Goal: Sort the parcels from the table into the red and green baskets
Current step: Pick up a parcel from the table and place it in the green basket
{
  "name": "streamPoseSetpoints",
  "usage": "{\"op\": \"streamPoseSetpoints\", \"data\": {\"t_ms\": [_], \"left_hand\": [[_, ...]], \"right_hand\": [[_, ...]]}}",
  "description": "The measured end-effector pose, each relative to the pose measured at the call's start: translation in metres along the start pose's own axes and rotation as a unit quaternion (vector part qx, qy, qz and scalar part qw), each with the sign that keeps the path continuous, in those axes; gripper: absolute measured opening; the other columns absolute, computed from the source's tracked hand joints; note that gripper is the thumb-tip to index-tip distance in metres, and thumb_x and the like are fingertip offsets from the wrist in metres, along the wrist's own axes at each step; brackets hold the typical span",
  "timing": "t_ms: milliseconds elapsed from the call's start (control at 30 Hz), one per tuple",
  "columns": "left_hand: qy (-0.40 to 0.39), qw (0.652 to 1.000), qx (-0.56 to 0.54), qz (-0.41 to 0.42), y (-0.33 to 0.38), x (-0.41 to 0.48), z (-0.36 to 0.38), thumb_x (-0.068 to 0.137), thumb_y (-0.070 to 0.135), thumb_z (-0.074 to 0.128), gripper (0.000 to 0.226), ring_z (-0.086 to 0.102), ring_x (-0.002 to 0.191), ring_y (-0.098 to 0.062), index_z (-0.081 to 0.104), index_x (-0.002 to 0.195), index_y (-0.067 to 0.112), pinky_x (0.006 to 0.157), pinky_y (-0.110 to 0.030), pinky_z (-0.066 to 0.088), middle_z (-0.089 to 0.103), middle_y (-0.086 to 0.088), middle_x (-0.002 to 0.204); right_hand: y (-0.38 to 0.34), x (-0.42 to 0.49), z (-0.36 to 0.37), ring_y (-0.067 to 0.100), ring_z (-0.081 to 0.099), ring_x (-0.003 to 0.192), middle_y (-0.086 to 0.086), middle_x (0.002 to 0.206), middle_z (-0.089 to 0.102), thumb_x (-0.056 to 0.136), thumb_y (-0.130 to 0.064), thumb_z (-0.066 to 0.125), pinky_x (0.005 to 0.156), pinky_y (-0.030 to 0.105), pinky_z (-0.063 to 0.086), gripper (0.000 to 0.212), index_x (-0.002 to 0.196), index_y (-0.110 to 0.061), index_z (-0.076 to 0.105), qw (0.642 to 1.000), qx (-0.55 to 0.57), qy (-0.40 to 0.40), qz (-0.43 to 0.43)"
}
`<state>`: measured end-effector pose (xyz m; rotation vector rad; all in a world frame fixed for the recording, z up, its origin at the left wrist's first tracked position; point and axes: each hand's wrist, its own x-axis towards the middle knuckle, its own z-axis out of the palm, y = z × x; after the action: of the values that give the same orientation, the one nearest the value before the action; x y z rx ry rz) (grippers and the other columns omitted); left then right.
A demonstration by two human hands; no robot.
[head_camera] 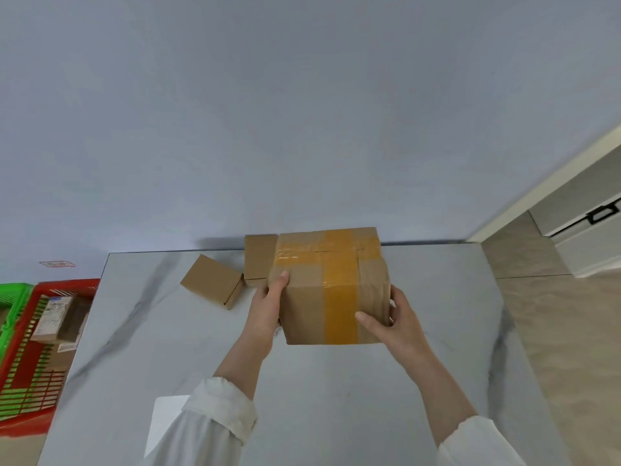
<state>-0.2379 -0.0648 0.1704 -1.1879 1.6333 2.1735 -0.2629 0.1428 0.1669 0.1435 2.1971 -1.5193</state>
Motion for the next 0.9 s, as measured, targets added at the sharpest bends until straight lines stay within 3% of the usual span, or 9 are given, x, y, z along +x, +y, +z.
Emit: {"op": "streamPoseSetpoints", "data": {"t_ms": [133, 300, 367, 433, 567, 733, 900], "left_hand": [[-0.017, 0.999, -0.013, 0.040, 0.001, -0.039, -0.011, 0.093, 0.030, 0.051, 0.027, 0.054, 0.108, -0.020, 0.051, 0.118, 0.021, 0.101, -0.042, 0.043, 0.057, -0.005, 0.122], [-0.055, 0.993, 0.016, 0.099, -0.003, -0.091, -0.015, 0.074, 0.028, 0.061, 0.028, 0.056, 0.103, -0.019, 0.054, 0.101, 0.023, 0.099, -0.040, 0.043, 0.059, -0.006, 0.117], [-0.045, 0.992, 0.021, 0.118, -0.009, -0.106, -0.012, 0.082, 0.027, 0.065, 0.026, 0.056, 0.103, -0.017, 0.053, 0.105, 0.023, 0.099, -0.039, 0.044, 0.057, -0.004, 0.118], [-0.011, 0.990, 0.037, 0.132, -0.017, -0.121, -0.005, 0.087, 0.039, 0.062, 0.038, 0.055, 0.109, -0.016, 0.048, 0.119, 0.024, 0.099, -0.038, 0.044, 0.055, 0.002, 0.120], [0.024, 0.981, 0.075, 0.176, -0.035, -0.157, 0.014, 0.084, 0.045, 0.062, 0.056, 0.057, 0.108, -0.015, 0.043, 0.132, 0.025, 0.091, -0.032, 0.047, 0.058, 0.006, 0.119], [-0.014, 0.969, 0.076, 0.234, -0.059, -0.195, 0.020, 0.087, 0.027, 0.063, 0.039, 0.059, 0.102, -0.007, 0.047, 0.122, 0.031, 0.077, -0.017, 0.049, 0.060, 0.010, 0.115], [-0.049, 0.961, 0.042, 0.270, -0.068, -0.216, 0.014, 0.084, 0.014, 0.066, 0.039, 0.059, 0.108, -0.007, 0.048, 0.113, 0.034, 0.078, -0.018, 0.054, 0.061, 0.008, 0.117]], "right_hand": [[-0.028, -0.042, -0.003, 0.009, 0.050, 0.107, -0.007, 0.123, 0.049, 0.083, -0.046, 0.055, 0.075, 0.016, 0.045, 0.061, 0.135, -0.018, 0.037, 0.998, 0.056, 0.026, 0.000], [-0.034, -0.076, -0.016, 0.009, 0.056, 0.102, -0.006, 0.124, 0.055, 0.085, -0.044, 0.057, 0.083, 0.027, 0.046, 0.057, 0.134, -0.021, 0.041, 0.995, 0.098, 0.022, -0.005], [-0.028, -0.087, -0.026, 0.010, 0.058, 0.105, -0.005, 0.125, 0.058, 0.086, -0.040, 0.059, 0.086, 0.028, 0.047, 0.053, 0.133, -0.022, 0.045, 0.996, 0.093, -0.009, -0.011], [-0.018, -0.100, -0.038, 0.008, 0.058, 0.107, -0.005, 0.125, 0.059, 0.086, -0.035, 0.062, 0.089, 0.027, 0.047, 0.049, 0.131, -0.024, 0.047, 0.996, 0.076, -0.034, -0.031], [-0.001, -0.130, -0.061, 0.013, 0.053, 0.118, -0.006, 0.129, 0.054, 0.082, -0.029, 0.067, 0.094, 0.029, 0.047, 0.060, 0.135, -0.024, 0.040, 0.995, 0.051, -0.063, -0.056], [-0.002, -0.157, -0.081, 0.014, 0.048, 0.113, -0.008, 0.129, 0.045, 0.077, -0.038, 0.068, 0.096, 0.033, 0.044, 0.075, 0.140, -0.027, 0.029, 0.994, 0.061, -0.078, -0.037], [-0.003, -0.172, -0.081, 0.016, 0.052, 0.104, -0.002, 0.123, 0.052, 0.081, -0.027, 0.070, 0.082, 0.025, 0.044, 0.065, 0.136, -0.021, 0.037, 0.996, 0.052, -0.008, -0.066]]}}
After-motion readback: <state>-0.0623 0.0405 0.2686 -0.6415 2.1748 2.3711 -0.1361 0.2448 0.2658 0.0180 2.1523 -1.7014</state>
